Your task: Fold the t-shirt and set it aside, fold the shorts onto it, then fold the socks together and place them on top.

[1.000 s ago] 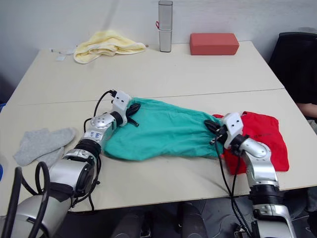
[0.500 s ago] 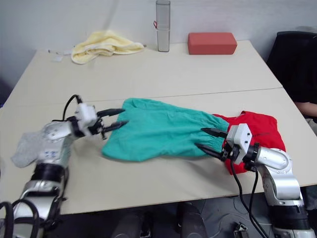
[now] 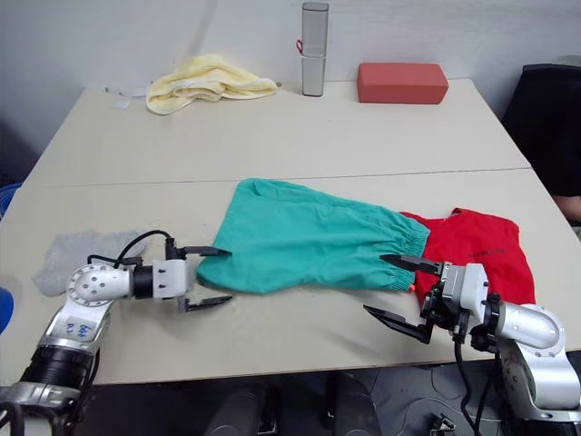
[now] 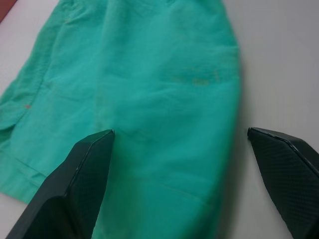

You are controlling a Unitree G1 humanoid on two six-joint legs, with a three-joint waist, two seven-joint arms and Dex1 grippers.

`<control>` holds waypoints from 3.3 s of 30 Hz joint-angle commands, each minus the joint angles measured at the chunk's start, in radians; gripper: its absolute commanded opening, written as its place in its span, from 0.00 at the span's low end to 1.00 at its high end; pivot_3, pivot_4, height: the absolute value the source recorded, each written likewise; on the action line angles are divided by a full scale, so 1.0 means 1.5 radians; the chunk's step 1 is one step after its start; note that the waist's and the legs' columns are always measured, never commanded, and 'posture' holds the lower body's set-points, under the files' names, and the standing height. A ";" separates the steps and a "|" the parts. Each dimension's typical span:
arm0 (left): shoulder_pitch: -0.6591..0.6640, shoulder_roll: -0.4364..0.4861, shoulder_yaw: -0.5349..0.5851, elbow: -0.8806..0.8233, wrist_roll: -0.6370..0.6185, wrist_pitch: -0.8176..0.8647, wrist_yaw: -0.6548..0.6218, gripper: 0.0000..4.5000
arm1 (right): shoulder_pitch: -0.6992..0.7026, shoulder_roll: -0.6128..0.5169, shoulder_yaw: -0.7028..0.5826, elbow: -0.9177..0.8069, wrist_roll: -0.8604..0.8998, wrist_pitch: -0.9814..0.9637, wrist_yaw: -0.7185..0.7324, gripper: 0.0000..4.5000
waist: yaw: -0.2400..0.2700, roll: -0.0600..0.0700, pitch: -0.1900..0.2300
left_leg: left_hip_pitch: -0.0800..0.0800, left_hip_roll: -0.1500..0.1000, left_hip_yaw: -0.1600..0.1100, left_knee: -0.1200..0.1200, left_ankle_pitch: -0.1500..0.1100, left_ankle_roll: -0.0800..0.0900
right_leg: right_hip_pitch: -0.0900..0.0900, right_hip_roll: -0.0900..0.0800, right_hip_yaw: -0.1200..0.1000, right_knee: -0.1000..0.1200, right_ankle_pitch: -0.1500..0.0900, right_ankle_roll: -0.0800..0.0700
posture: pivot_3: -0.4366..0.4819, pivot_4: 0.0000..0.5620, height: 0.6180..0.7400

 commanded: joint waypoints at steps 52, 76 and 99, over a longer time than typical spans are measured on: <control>-0.051 -0.053 0.036 -0.167 -0.333 0.454 -0.068 0.05 | 0.169 -0.049 -0.125 -0.144 0.767 0.627 -0.790 1.00 | 0.001 0.005 -0.004 | -0.001 0.000 0.000 -0.001 -0.001 0.000 | 0.000 0.001 0.000 -0.002 0.000 0.000 | 0.48 0.27 1.00; -0.110 -0.166 -0.108 0.038 -0.095 0.398 0.031 0.00 | 0.005 0.144 0.016 -0.087 0.686 0.485 -0.999 0.87 | -0.003 0.001 -0.005 | -0.001 0.001 0.001 -0.001 0.000 0.001 | 0.000 0.001 0.002 -0.002 0.000 0.000 | 0.48 0.27 1.00; -0.080 -0.153 -0.064 0.006 -0.104 0.437 0.076 0.00 | -0.090 0.072 0.188 -0.146 -0.064 0.142 -0.546 0.01 | -0.014 0.002 -0.005 | -0.001 0.001 0.001 -0.001 0.000 0.001 | -0.001 0.001 0.001 -0.002 0.000 0.000 | 0.48 0.27 1.00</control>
